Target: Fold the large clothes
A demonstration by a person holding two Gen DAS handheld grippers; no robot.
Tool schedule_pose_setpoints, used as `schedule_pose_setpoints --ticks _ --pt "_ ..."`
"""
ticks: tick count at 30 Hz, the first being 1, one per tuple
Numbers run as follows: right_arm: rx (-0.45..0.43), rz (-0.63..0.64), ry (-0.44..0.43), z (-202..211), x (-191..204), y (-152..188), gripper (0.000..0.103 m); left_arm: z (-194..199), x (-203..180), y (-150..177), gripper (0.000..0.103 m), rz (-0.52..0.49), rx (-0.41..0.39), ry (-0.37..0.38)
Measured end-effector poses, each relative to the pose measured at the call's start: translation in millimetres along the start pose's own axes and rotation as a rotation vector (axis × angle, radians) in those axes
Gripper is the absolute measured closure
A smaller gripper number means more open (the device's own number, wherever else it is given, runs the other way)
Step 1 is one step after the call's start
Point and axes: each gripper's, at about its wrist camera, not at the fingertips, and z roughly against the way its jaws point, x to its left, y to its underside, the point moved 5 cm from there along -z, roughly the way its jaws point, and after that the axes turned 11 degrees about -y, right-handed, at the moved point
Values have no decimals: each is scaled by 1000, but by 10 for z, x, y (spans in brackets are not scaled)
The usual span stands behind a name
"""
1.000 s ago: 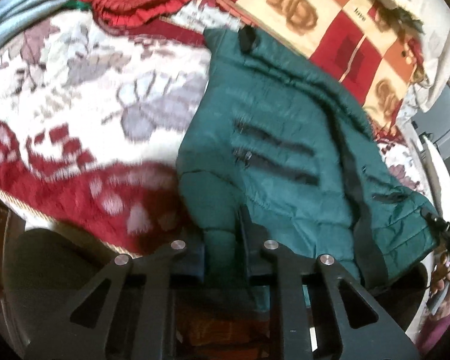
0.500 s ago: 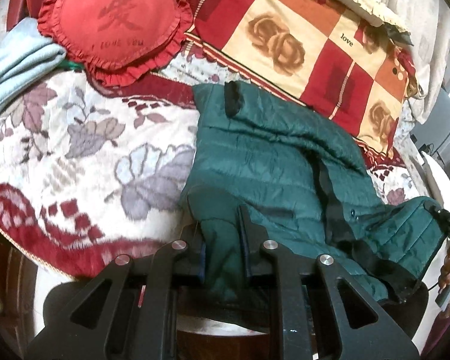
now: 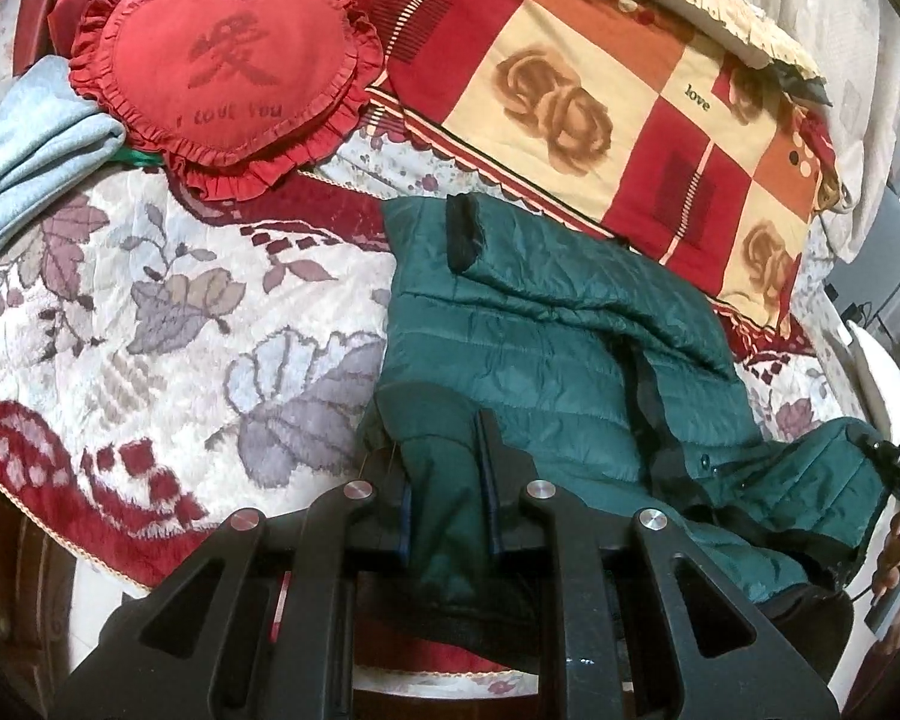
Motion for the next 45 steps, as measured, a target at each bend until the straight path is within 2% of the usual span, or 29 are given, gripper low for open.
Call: schedule_pose_setpoints --ticks 6,14,22,31,36,40,45 --pt "-15 -3 8 -27 -13 -118 86 -15 -18 -139 87 5 -16 -5" --pt "-31 22 52 -190 -26 -423 86 -97 -117 -518 87 -2 -64 -32" --pt "-26 25 115 -582 -146 -867 87 -401 -242 -915 87 -4 -63 -73" --pt "-13 7 201 -1139 -394 -1349 87 -1016 -257 -1332 87 14 -26 -160" --pt "9 -35 225 -1443 -603 -1546 87 -1426 -240 -1521 87 53 19 -167" --pt "21 -38 249 -1658 -711 -1675 87 -1659 -330 -1667 87 42 27 -184" --pt "40 -181 227 -1977 -1068 -1719 85 -2078 -355 -1747 86 70 94 -174"
